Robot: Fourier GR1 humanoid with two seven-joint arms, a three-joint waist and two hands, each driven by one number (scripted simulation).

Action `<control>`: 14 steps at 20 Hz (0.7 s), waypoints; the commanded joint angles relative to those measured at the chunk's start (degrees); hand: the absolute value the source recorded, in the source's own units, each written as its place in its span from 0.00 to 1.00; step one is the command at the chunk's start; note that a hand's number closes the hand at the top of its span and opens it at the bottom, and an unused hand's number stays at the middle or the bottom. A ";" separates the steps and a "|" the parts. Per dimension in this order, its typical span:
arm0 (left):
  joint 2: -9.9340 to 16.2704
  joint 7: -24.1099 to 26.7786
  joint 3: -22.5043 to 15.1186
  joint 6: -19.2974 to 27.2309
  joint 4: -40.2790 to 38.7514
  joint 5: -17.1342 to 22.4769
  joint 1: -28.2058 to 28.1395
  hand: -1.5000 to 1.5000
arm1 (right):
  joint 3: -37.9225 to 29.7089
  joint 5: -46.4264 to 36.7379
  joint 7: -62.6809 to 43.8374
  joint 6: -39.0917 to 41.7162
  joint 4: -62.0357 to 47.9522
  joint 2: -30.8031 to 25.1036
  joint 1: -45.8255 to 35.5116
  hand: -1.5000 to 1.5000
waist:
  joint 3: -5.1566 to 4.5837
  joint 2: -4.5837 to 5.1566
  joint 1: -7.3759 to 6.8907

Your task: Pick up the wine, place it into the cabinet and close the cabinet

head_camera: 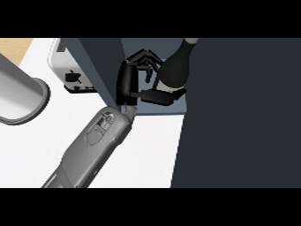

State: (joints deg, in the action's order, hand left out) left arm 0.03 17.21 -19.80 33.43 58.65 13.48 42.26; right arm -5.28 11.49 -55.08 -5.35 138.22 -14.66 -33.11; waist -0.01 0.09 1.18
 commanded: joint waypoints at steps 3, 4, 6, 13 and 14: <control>-0.03 4.46 -1.60 1.37 -7.60 6.01 2.86 1.00 | 0.22 3.73 -1.81 0.21 6.72 0.86 3.65 0.00 | 0.00 0.05 0.53; -0.03 7.56 -1.67 -0.38 -9.67 6.94 0.52 1.00 | -0.84 4.10 -0.51 0.88 4.87 0.58 3.80 0.00 | 0.00 0.11 0.39; -0.03 10.23 -2.63 -0.73 -11.67 7.85 0.09 1.00 | -1.52 6.02 1.40 2.36 4.75 0.94 5.37 0.00 | 0.02 0.16 0.48; -0.03 15.63 -3.51 -0.42 -20.99 7.85 1.30 1.00 | 0.62 2.50 0.24 0.02 2.43 1.15 0.63 0.00 | -0.03 0.15 0.18; -0.03 12.99 -6.55 3.22 -19.81 10.40 3.35 1.00 | -1.36 6.39 -1.71 1.11 5.32 0.28 2.33 0.00 | -0.01 0.10 0.90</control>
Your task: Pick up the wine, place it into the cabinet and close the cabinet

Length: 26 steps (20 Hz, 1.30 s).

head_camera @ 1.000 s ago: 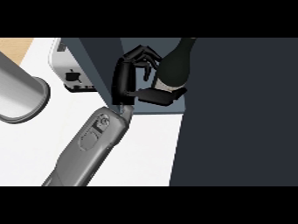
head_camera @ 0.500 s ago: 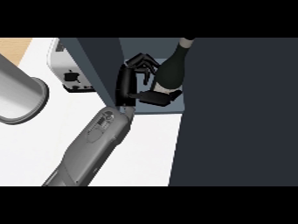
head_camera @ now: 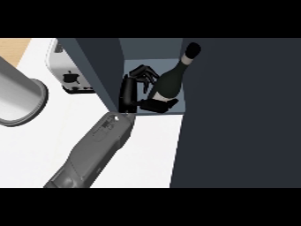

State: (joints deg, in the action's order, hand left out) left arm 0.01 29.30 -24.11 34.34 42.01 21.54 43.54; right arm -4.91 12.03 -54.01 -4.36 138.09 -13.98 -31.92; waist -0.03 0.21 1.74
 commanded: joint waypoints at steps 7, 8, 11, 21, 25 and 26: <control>-0.01 8.76 -0.78 0.61 -9.98 7.90 3.46 1.00 | -0.29 3.91 -1.09 0.22 3.34 1.03 0.60 0.00 | -0.04 0.19 0.53; -0.01 9.10 3.37 -3.21 -12.24 6.15 4.81 1.00 | -0.27 3.40 -1.63 0.75 6.41 0.79 3.25 0.00 | -0.01 0.04 -0.10; -0.01 10.87 2.60 -1.92 -13.93 10.45 6.49 1.00 | -3.10 6.73 -0.62 2.06 4.02 -0.32 1.61 0.00 | -0.01 0.28 0.98; -0.01 13.63 10.66 -7.55 -26.88 13.77 13.92 1.00 | 0.81 3.16 1.72 1.96 3.53 2.12 3.49 0.00 | -0.01 0.78 1.55; -0.01 14.21 9.86 -7.20 -28.49 14.17 15.17 1.00 | -4.19 7.67 -0.19 2.03 1.82 -0.15 -0.62 0.00 | 0.00 0.66 1.77; -0.01 14.16 10.38 -6.40 -29.72 14.14 16.44 1.00 | -1.21 5.12 -2.27 0.40 3.82 0.91 -0.50 0.00 | -0.04 0.71 2.18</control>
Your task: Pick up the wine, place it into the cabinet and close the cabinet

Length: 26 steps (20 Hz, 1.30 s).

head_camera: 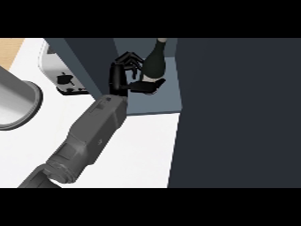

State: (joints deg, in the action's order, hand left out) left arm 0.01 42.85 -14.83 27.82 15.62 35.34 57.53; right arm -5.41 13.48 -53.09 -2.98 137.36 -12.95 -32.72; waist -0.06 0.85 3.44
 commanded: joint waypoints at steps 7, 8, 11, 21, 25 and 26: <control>0.93 -0.44 0.47 5.67 -9.69 -3.27 6.63 1.00 | -0.79 4.28 -0.45 0.43 3.42 0.57 0.93 0.00 | 0.04 0.27 0.43; 1.97 0.70 1.07 4.86 -10.40 -2.91 5.76 1.00 | 1.84 1.40 1.26 0.39 0.96 1.53 -0.27 0.00 | -0.03 0.75 0.57; 0.04 -1.66 0.61 7.48 -11.43 -3.59 8.21 1.00 | 2.42 2.42 -0.07 0.81 3.38 1.70 1.67 0.00 | 0.01 0.67 1.42; 3.45 -3.72 1.90 4.74 -14.12 -3.44 7.69 1.00 | 0.89 3.45 1.74 2.04 1.72 1.35 0.30 0.00 | -0.01 1.41 2.21; 1.99 -2.50 6.11 0.67 -11.56 0.51 6.09 1.00 | 0.26 3.11 0.37 0.52 0.71 1.48 -2.10 0.00 | -0.13 1.39 2.27; 1.29 -0.72 6.82 -1.27 -11.04 1.17 3.98 1.00 | 1.16 2.77 0.58 0.83 1.58 1.66 -2.01 0.00 | -0.15 1.40 2.16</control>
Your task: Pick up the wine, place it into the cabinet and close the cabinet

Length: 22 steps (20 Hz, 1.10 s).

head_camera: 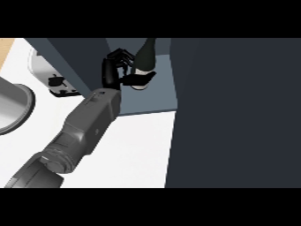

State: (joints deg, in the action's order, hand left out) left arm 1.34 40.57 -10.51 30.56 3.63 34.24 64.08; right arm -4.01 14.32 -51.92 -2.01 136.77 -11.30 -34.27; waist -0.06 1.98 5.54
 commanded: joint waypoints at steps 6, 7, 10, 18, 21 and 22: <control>-1.32 1.59 4.50 -7.91 1.57 4.54 -5.16 1.00 | 1.38 1.18 -0.71 -0.59 2.05 1.19 -0.11 0.00 | -0.13 0.08 1.02; -1.33 1.42 5.14 -10.01 1.42 5.05 -5.75 1.00 | 0.53 1.15 0.40 -0.46 0.67 1.24 -0.44 0.00 | -0.13 0.34 0.67; -1.34 -0.05 4.59 -10.33 1.43 5.18 -5.12 1.00 | 2.46 1.24 -1.12 -0.46 1.14 1.36 -1.22 0.00 | -0.17 0.19 1.96; -1.34 3.11 4.32 -13.53 2.01 7.76 -11.95 1.00 | 2.46 1.44 -0.23 -0.08 1.31 1.84 -1.64 0.00 | -0.20 0.19 3.54; -1.34 2.95 3.62 -14.04 2.66 8.41 -12.55 1.00 | 2.30 2.35 -0.32 -0.10 2.04 2.35 -0.19 0.00 | -0.19 0.12 4.37; -1.34 4.53 2.72 -14.45 1.87 7.71 -14.85 1.00 | 4.14 0.92 -0.61 -0.76 2.35 3.11 -0.29 0.00 | -0.25 0.13 4.06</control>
State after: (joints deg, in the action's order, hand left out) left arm 0.01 43.71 -6.86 17.20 5.78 41.64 52.23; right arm -1.07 14.72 -51.85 -2.31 136.54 -8.97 -35.51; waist -0.25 2.09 9.16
